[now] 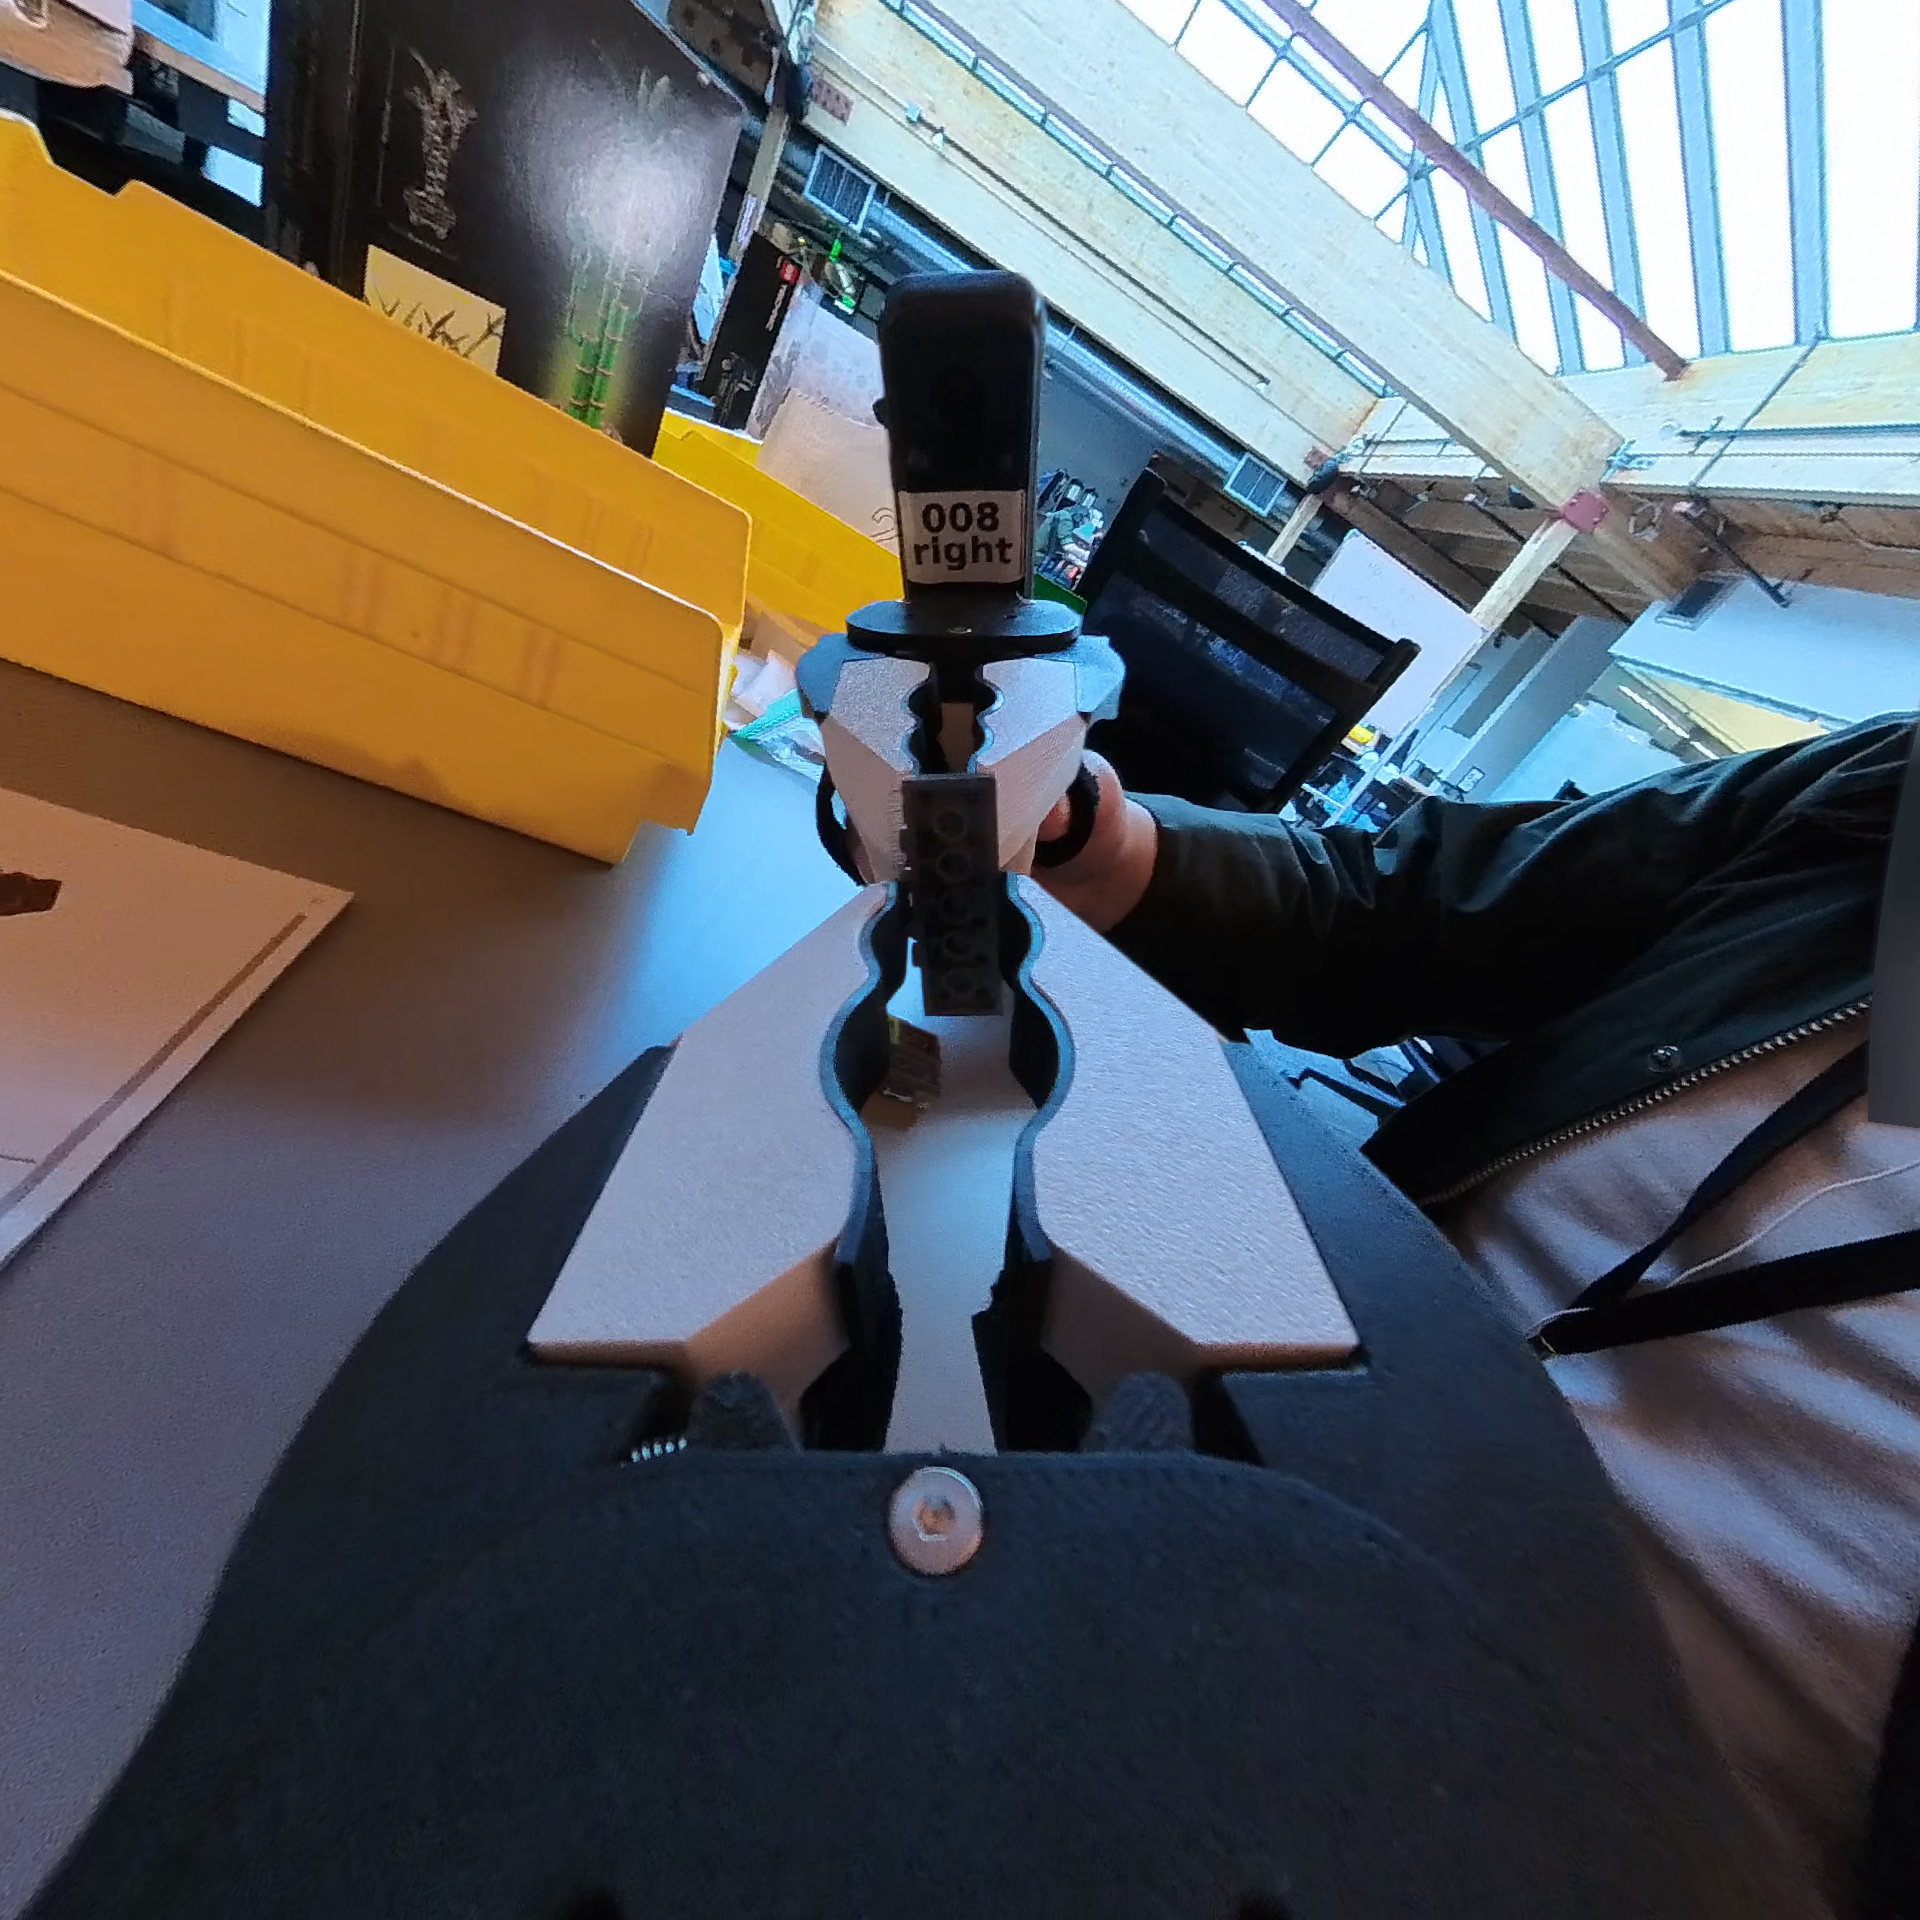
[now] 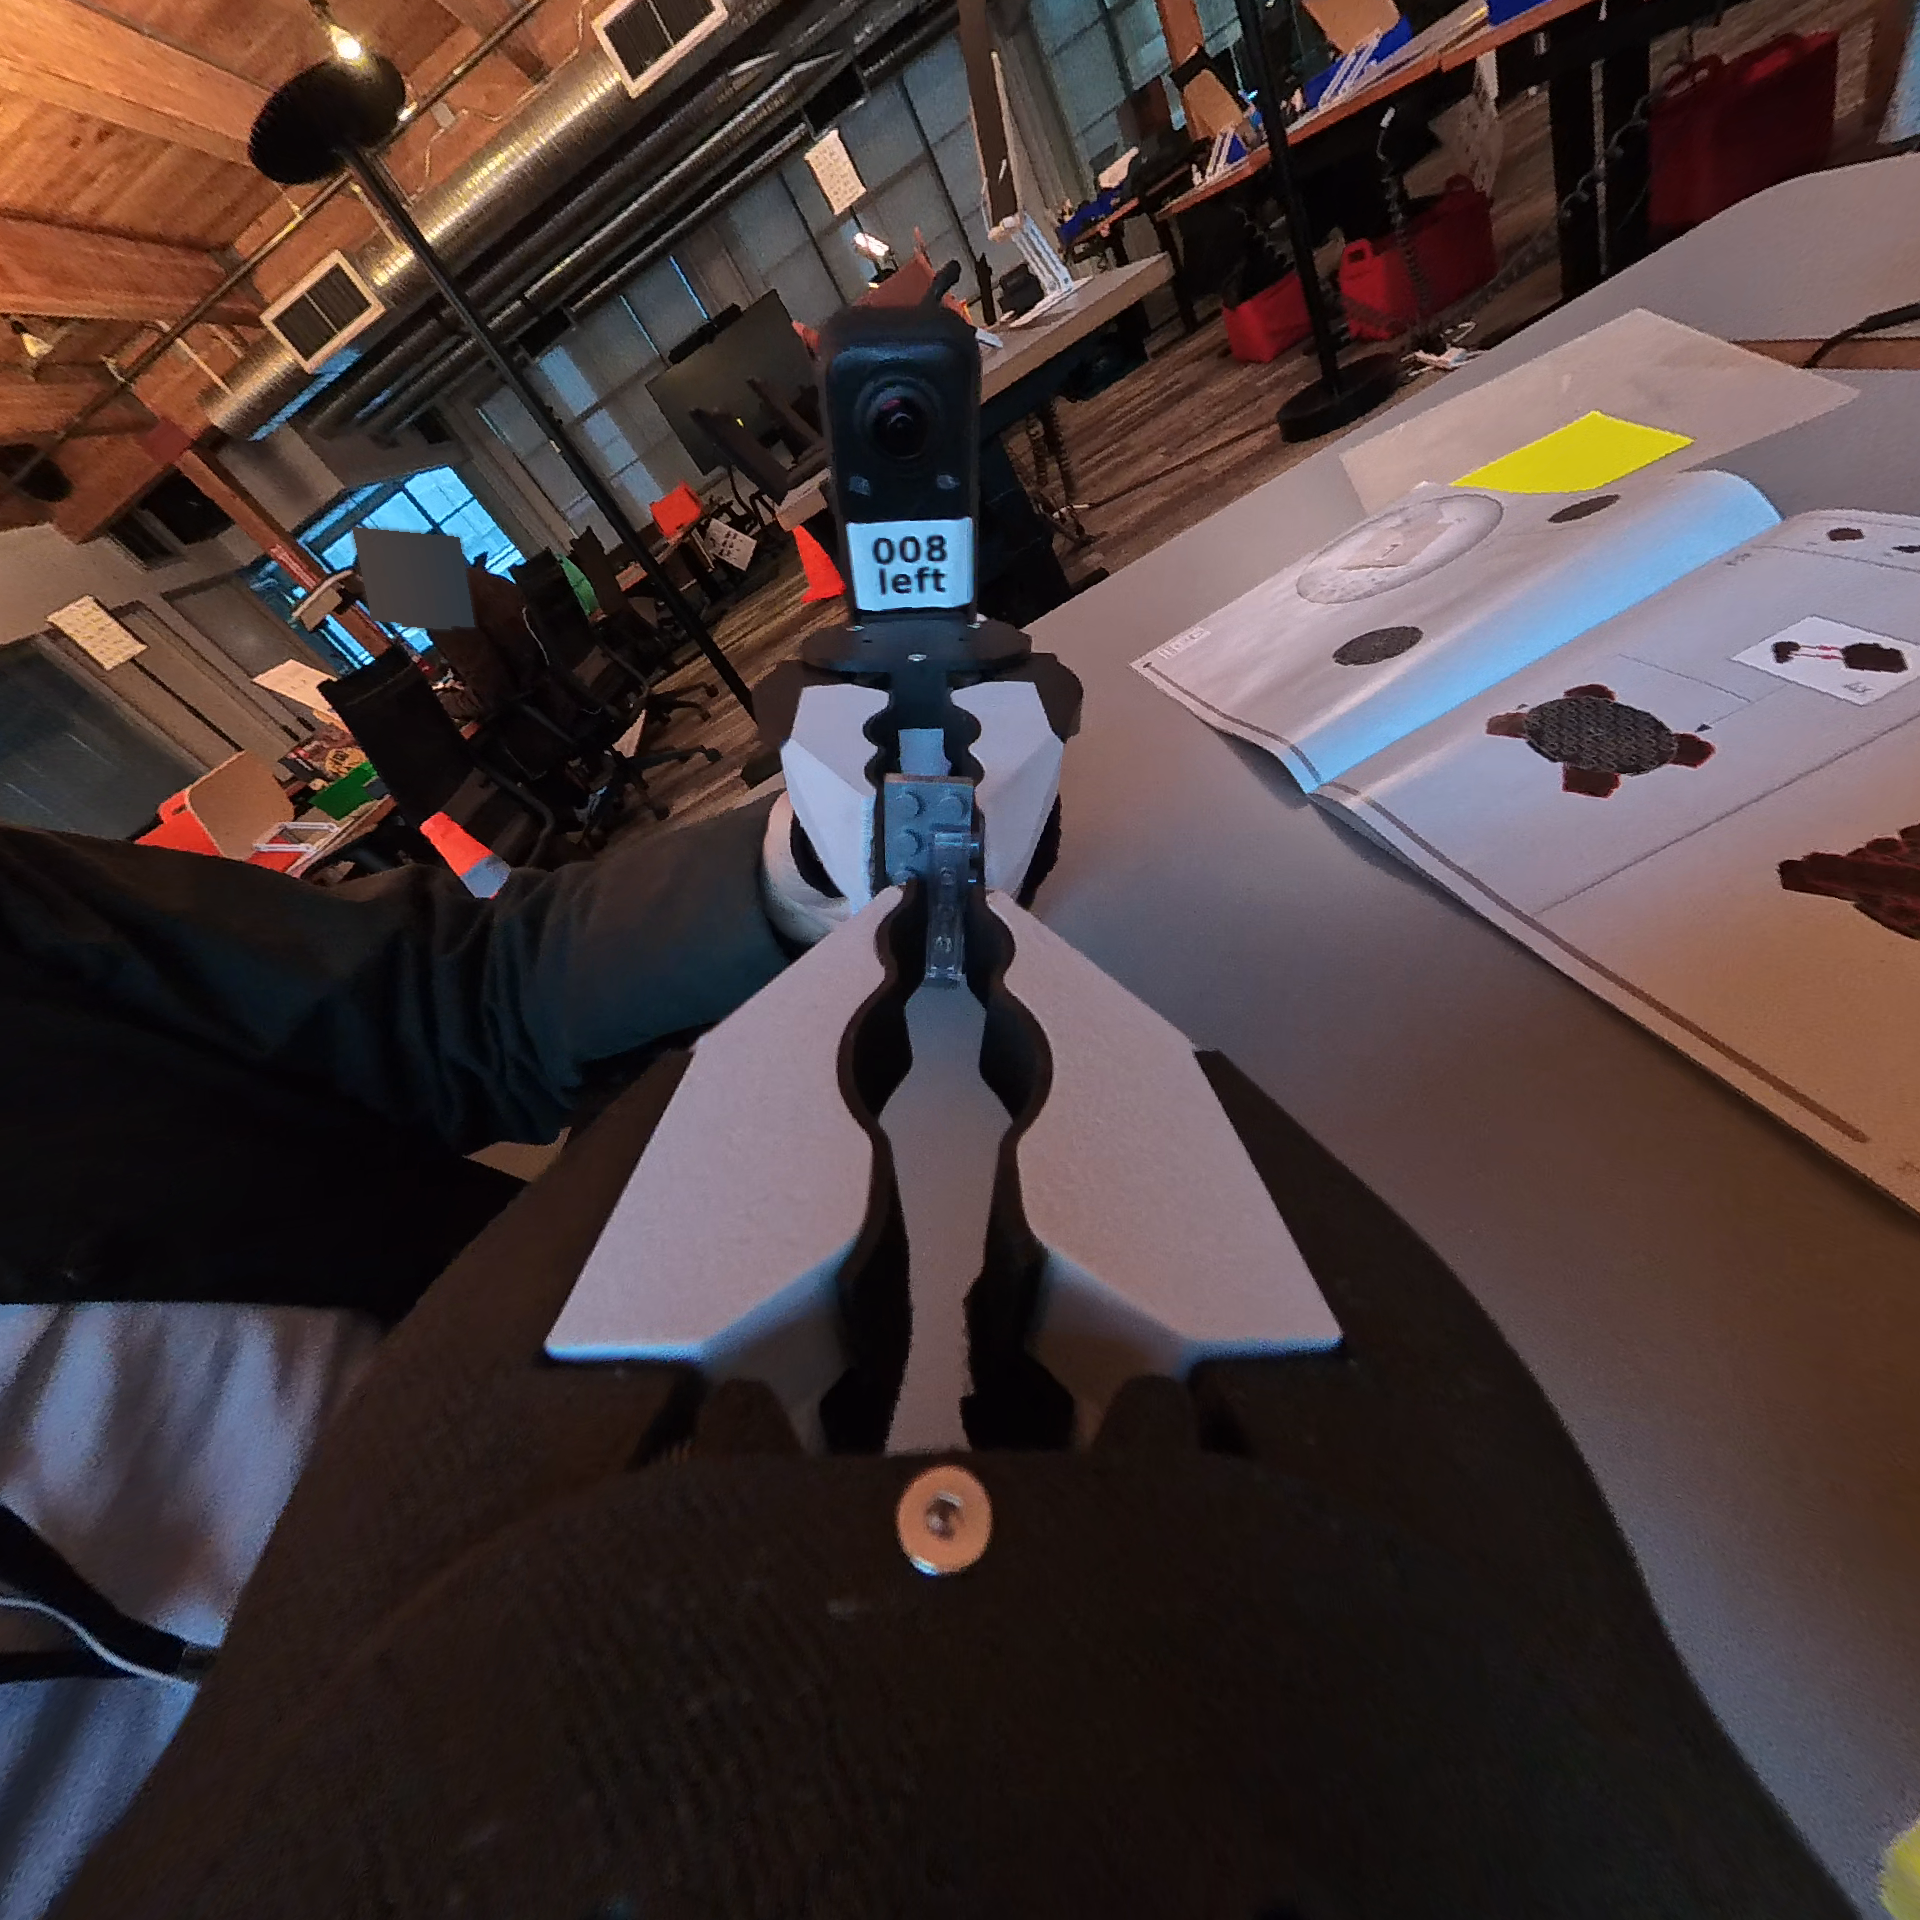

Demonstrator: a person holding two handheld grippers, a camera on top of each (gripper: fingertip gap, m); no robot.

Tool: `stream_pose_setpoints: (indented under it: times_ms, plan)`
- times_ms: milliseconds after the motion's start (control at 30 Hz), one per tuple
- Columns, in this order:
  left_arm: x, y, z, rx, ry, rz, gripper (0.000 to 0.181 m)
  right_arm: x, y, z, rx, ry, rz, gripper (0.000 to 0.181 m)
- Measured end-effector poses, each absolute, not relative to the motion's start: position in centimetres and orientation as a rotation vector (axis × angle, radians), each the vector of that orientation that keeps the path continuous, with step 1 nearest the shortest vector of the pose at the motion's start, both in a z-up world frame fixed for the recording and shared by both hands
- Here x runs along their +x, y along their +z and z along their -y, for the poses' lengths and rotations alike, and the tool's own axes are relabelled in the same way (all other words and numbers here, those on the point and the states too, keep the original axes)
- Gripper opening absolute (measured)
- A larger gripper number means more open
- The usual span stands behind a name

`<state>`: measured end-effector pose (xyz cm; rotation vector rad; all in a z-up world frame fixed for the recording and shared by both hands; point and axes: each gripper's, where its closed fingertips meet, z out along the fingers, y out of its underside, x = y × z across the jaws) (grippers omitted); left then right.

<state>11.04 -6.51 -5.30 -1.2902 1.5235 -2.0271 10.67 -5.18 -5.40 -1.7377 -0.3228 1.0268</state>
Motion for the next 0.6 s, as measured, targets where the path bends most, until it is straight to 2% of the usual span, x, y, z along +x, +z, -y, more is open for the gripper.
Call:
stream_pose_setpoints:
  times_ms: [300,600]
  plan:
    - [10.5,-4.5,7.0,-1.260,-2.156,-1.509,0.015,10.2,-4.6,5.8,-1.687,1.137,0.320,0.006]
    - [11.6,-6.6,6.0,-1.356,-1.913,-1.541,0.016,11.1,-6.7,4.7,-1.784,0.984,0.272,0.007]
